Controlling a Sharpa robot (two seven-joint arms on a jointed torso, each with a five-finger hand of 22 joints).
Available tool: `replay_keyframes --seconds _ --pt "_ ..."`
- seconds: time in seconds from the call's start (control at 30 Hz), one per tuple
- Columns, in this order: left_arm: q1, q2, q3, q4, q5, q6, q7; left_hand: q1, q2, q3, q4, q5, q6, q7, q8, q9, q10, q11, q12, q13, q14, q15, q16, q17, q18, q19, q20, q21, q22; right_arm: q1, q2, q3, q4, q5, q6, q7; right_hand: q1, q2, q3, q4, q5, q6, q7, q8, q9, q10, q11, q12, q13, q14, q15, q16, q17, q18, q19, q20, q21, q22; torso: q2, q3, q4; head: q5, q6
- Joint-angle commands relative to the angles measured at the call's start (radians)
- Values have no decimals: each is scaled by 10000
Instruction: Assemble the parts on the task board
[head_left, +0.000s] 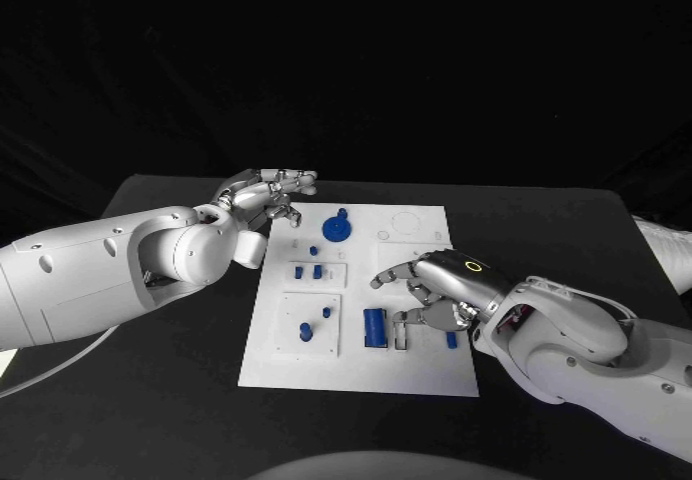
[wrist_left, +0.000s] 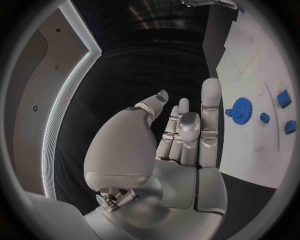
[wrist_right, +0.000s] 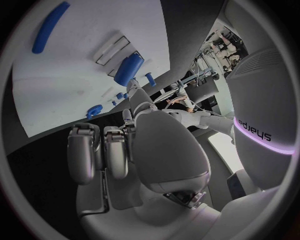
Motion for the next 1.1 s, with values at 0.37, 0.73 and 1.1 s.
replay_keyframes --seconds 0.37,0.73,1.1 --pt "3 64 3 -26 -44 177 31 56 25 -43 -2 33 -47 0 39 16 -50 1 44 15 -69 -6 -34 -35 181 -51 19 -82 -48 624 687 -280 -430 -2871 1991 978 -1363 -436 3553 -1422 -435 976 -352 -507 -665 534 -514 -35 60 1031 -230 40 2628 -195 213 -176 47 818 15 -7 19 63 -55" --pt "3 87 3 -35 -44 186 7 97 76 -11 -18 34 -61 -1 78 19 -70 -3 89 14 -77 -7 -26 -35 183 -58 20 -86 -49 854 1123 -474 -613 -3846 2881 841 -1529 -509 3747 -1443 -745 1084 -426 -491 -708 539 -543 -30 63 1031 -237 40 2628 -190 201 -183 27 797 11 -11 17 91 -123" --pt "3 92 3 -34 -44 182 -9 97 76 -11 -18 34 -61 -1 78 19 -70 -3 89 14 -77 -7 -26 -35 183 -58 20 -86 -49 898 1350 -619 -764 -4157 3147 766 -1617 -574 3814 -1454 -870 1117 -469 -498 -734 525 -554 -51 49 1031 -236 40 2628 -186 189 -180 10 779 22 -9 11 138 -155"
